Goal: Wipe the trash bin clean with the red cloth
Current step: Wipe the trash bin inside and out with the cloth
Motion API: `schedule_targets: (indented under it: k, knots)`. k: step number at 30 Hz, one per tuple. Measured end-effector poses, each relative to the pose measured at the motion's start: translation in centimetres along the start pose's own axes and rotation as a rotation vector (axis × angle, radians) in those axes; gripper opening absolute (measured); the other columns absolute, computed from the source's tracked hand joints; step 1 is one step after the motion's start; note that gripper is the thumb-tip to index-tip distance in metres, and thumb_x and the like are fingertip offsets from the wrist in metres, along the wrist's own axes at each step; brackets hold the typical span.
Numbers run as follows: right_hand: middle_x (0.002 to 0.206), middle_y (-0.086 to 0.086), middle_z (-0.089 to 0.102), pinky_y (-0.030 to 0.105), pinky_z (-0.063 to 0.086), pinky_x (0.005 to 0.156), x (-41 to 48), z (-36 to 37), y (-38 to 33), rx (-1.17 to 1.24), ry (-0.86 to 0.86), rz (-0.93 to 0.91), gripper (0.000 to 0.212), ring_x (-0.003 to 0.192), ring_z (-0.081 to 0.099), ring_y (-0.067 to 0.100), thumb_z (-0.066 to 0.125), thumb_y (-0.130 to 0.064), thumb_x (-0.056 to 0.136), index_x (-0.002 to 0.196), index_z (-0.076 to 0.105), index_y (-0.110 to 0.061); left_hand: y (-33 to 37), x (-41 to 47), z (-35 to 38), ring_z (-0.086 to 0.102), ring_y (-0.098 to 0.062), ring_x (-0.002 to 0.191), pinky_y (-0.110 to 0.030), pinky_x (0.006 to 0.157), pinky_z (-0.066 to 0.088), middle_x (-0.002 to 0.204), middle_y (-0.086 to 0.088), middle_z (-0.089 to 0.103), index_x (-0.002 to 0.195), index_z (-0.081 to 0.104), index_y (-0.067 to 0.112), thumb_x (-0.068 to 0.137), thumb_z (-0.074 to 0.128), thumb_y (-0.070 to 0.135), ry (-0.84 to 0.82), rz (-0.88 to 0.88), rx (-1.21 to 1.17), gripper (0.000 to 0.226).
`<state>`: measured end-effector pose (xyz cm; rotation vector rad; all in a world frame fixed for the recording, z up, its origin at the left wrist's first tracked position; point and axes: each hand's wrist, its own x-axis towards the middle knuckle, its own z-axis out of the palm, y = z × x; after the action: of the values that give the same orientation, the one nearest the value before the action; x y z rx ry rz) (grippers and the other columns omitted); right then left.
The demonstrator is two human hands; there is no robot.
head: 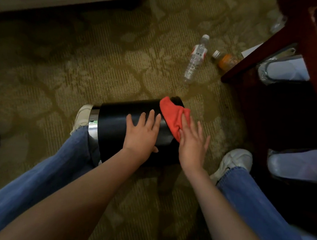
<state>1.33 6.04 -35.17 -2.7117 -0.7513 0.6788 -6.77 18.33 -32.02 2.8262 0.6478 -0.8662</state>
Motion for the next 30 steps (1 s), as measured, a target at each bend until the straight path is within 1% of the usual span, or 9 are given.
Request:
schedule_targets:
  k: [5,8,10,12,15,20,24,27,30]
  knots:
    - [0.153,-0.016,0.026,0.059,0.008,0.111,5.0,-0.7,-1.1,-0.044,-0.016,-0.007,0.045,0.144,0.012,0.020,0.029,-0.036,0.101,0.146,0.023,-0.040,-0.1,0.2,0.2,0.007,-0.030,0.146,-0.062,0.111,0.010,0.159,-0.011,-0.003,0.149,-0.009,0.012,0.085,0.057,0.052,0.004,0.003,0.018,0.101]
    - [0.146,-0.010,0.040,0.057,0.020,0.109,9.3,-1.5,-2.6,-0.065,-0.087,0.012,0.040,0.137,0.029,0.024,0.032,-0.037,0.100,0.140,0.038,-0.035,0.0,0.2,0.3,0.006,-0.030,0.146,-0.062,0.110,0.011,0.159,-0.010,-0.003,0.150,-0.009,0.014,0.084,0.059,0.051,-0.001,0.002,0.004,0.101]
    - [0.145,-0.007,0.041,0.052,0.025,0.109,9.6,-1.4,-2.7,-0.077,-0.058,-0.028,0.041,0.133,0.035,0.024,0.033,-0.036,0.100,0.140,0.039,-0.032,-0.3,0.4,0.0,0.007,-0.029,0.146,-0.062,0.110,0.011,0.159,-0.009,-0.002,0.150,-0.007,0.015,0.083,0.060,0.051,-0.014,-0.003,-0.013,0.102]
    - [0.148,-0.004,0.039,0.049,0.026,0.108,7.3,-0.9,-1.7,-0.049,0.043,-0.092,0.042,0.134,0.033,0.023,0.037,-0.033,0.100,0.142,0.039,-0.029,-0.5,0.8,-0.3,0.008,-0.029,0.145,-0.062,0.110,0.011,0.159,-0.009,-0.002,0.150,-0.005,0.015,0.082,0.062,0.051,-0.019,-0.007,-0.023,0.102]
    - [0.138,0.004,0.049,0.050,0.038,0.095,1.8,0.1,0.4,-0.057,0.193,-0.158,0.050,0.122,0.045,0.029,0.058,-0.020,0.090,0.138,0.045,-0.029,-0.3,0.7,-0.4,0.008,-0.028,0.145,-0.061,0.110,0.012,0.159,-0.009,-0.001,0.150,-0.004,0.015,0.081,0.063,0.050,-0.023,-0.008,-0.027,0.102]
    - [0.132,0.009,0.054,0.047,0.044,0.080,-4.9,2.9,2.8,-0.099,0.186,-0.070,0.072,0.103,0.057,0.031,0.077,-0.005,0.066,0.128,0.049,-0.031,-0.3,0.9,-0.5,0.009,-0.028,0.145,-0.061,0.111,0.011,0.159,-0.008,0.000,0.150,-0.004,0.016,0.082,0.061,0.052,-0.027,-0.022,-0.017,0.101]
    - [0.132,0.009,0.053,0.047,0.044,0.079,-5.4,3.3,2.8,-0.095,0.196,-0.049,0.077,0.102,0.056,0.030,0.079,-0.007,0.065,0.129,0.045,-0.032,-0.4,0.9,-0.4,0.007,-0.028,0.146,-0.061,0.111,0.009,0.159,-0.007,-0.003,0.150,-0.006,0.016,0.083,0.059,0.053,-0.023,-0.024,-0.014,0.101]
    - [0.132,0.009,0.053,0.047,0.042,0.080,-4.0,2.6,2.5,-0.131,0.247,-0.127,0.065,0.105,0.047,0.027,0.075,-0.009,0.073,0.129,0.049,-0.029,-0.3,0.7,0.0,0.005,-0.029,0.146,-0.061,0.111,0.008,0.159,-0.009,-0.005,0.150,-0.009,0.015,0.084,0.057,0.053,-0.007,-0.018,0.002,0.101]
    - [0.130,0.009,0.055,0.047,0.040,0.081,-0.6,0.9,1.0,-0.154,0.256,-0.166,0.055,0.104,0.049,0.030,0.071,-0.009,0.075,0.126,0.057,-0.026,-0.1,0.4,0.2,0.004,-0.029,0.146,-0.060,0.111,0.009,0.159,-0.010,-0.005,0.149,-0.010,0.014,0.085,0.057,0.052,0.001,-0.004,0.004,0.101]
